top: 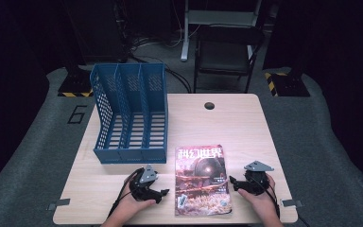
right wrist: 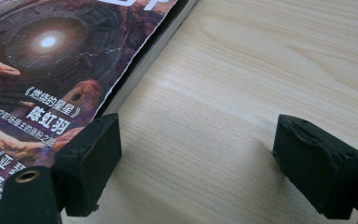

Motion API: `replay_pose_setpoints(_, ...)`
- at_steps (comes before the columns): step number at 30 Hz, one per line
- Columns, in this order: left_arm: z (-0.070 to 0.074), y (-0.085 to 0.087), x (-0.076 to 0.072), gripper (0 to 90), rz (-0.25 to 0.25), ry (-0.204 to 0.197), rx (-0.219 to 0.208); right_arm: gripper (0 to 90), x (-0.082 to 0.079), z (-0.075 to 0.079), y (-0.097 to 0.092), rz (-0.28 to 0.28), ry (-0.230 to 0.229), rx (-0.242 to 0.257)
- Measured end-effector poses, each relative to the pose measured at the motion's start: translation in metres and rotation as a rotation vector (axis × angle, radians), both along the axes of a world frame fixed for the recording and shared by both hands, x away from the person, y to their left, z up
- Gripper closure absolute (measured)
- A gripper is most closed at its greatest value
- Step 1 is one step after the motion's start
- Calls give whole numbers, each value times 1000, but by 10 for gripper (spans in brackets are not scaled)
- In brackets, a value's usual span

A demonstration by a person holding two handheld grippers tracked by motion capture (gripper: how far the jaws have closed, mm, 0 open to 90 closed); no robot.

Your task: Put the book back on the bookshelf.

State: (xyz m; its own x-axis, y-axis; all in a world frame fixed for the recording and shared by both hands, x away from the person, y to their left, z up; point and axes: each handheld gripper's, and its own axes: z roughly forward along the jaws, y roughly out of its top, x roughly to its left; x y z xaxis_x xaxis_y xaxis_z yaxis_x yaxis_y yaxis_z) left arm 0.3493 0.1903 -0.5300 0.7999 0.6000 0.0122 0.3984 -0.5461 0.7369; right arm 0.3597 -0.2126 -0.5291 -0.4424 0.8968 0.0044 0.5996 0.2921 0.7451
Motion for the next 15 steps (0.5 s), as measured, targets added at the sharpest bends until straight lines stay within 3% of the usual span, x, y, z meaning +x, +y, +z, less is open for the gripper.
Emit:
replay_pose_setpoints(8, 1, 0, 0, 158, 5, 21, -10, 213, 0, 3, -1, 9, 16, -7)
replay_pose_setpoints(9, 1, 0, 1, 162, 15, 8, -14, 230, 0, 3, -1, 16, 13, -10)
replay_pose_setpoints(10, 2, 1, 1, 165, 12, 28, -18, 246, -1, 4, -1, 13, 20, -12)
replay_pose_setpoints(11, 2, 2, 2, 181, 26, 17, -24, 269, -1, 5, -1, 15, 31, -14)
replay_pose_setpoints(15, 5, 6, 4, 281, 55, 66, -60, 356, -1, 10, -1, 22, 59, -17)
